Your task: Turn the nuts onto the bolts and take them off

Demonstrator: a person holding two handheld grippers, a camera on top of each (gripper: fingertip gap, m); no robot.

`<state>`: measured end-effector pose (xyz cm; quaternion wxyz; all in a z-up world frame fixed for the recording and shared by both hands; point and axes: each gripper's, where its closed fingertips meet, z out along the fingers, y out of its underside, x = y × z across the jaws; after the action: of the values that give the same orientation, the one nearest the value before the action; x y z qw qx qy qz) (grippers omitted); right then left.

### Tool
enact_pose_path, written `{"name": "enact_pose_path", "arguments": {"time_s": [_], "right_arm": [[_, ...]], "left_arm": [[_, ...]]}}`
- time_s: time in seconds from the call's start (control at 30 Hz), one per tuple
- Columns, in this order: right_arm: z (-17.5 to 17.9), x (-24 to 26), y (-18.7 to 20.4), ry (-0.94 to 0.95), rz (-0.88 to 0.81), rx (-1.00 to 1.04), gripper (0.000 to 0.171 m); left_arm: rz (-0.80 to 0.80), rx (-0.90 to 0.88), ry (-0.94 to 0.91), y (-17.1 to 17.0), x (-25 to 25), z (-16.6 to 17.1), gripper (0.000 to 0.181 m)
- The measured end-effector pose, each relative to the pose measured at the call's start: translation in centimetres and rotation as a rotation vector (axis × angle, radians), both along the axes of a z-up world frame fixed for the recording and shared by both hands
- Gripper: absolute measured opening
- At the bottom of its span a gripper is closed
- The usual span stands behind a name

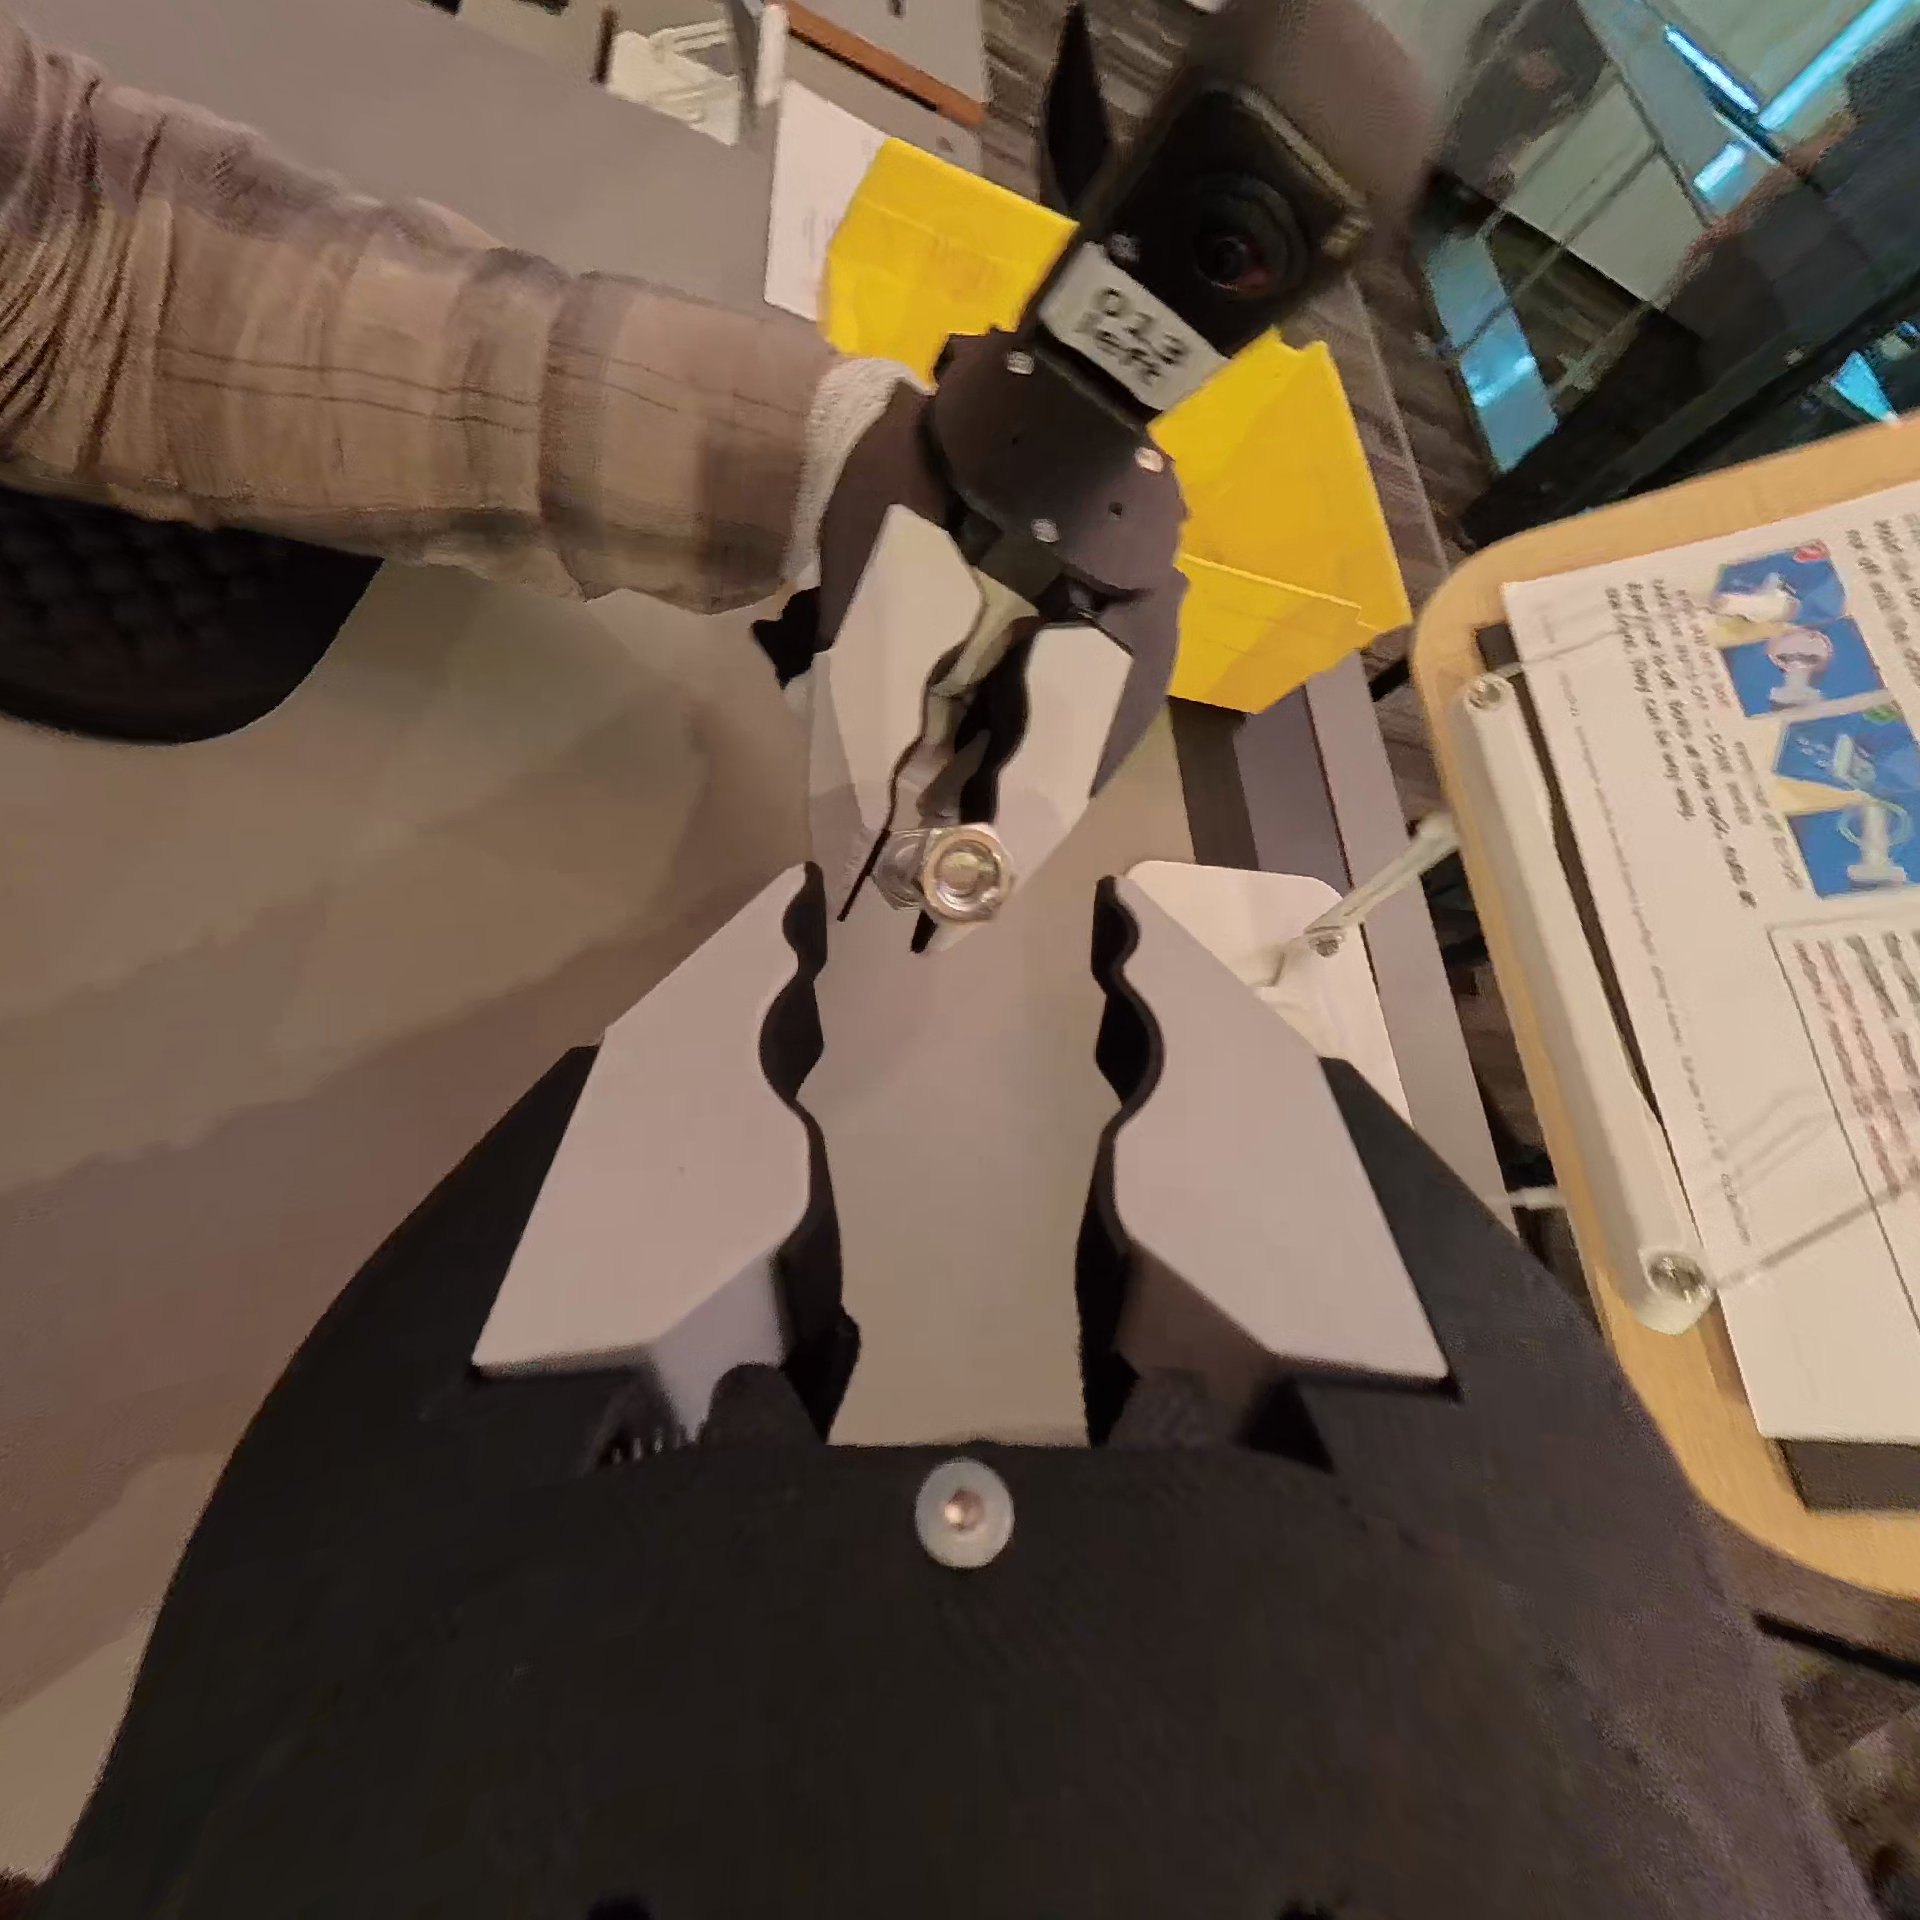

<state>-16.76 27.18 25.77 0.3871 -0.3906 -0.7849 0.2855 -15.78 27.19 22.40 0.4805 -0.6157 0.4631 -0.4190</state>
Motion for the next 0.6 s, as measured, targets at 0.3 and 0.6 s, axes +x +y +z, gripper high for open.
{"name": "enact_pose_path", "arguments": {"time_s": [0.3,0.6], "right_arm": [[0.6,-1.3,6.6,0.085,-0.297,-0.420,0.049],[-0.4,-3.2,8.1,0.127,-0.353,-0.520,0.039]], "left_arm": [[0.604,0.303,0.257,7.9,-4.3,0.8,0.018],[0.744,0.420,0.443,9.9,-5.3,-0.5,0.018]]}}
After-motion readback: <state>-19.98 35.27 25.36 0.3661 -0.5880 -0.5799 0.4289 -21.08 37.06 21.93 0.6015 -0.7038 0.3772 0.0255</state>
